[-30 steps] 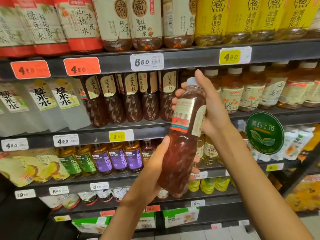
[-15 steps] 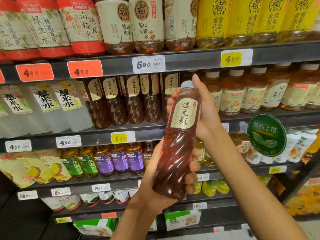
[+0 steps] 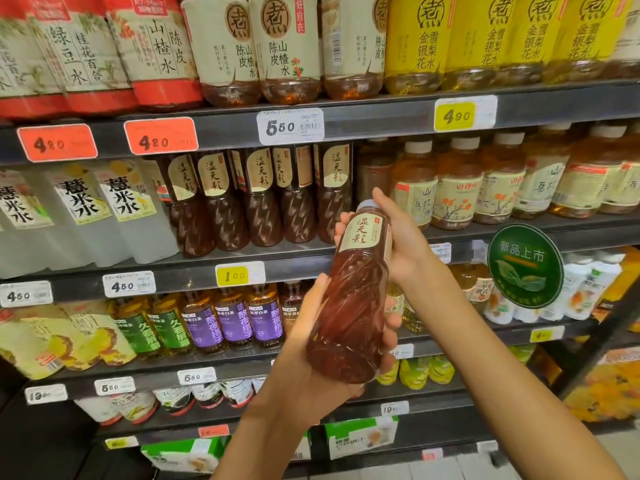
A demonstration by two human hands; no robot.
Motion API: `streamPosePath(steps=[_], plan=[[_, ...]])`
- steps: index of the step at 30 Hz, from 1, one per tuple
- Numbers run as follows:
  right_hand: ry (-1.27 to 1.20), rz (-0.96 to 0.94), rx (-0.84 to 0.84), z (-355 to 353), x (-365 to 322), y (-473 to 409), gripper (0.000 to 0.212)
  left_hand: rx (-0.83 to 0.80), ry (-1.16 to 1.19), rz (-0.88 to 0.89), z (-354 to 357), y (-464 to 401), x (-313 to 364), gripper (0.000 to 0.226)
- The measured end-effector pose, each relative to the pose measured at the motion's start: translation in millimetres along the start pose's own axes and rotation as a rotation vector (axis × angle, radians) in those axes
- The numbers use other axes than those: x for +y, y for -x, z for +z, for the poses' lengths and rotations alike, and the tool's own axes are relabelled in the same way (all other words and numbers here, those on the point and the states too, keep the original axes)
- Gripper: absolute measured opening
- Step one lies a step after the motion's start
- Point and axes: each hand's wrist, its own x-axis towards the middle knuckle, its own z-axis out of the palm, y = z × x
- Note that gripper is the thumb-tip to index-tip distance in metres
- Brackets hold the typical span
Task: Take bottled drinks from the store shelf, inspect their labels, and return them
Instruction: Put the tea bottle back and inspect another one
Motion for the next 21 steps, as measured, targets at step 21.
streamPosePath(steps=[21], plan=[[-0.211, 0.226, -0.005, -14.6, 3.1, 2.1, 0.05, -0.035, 0.06, 0.013, 12.6, -12.2, -2.6, 0.059]])
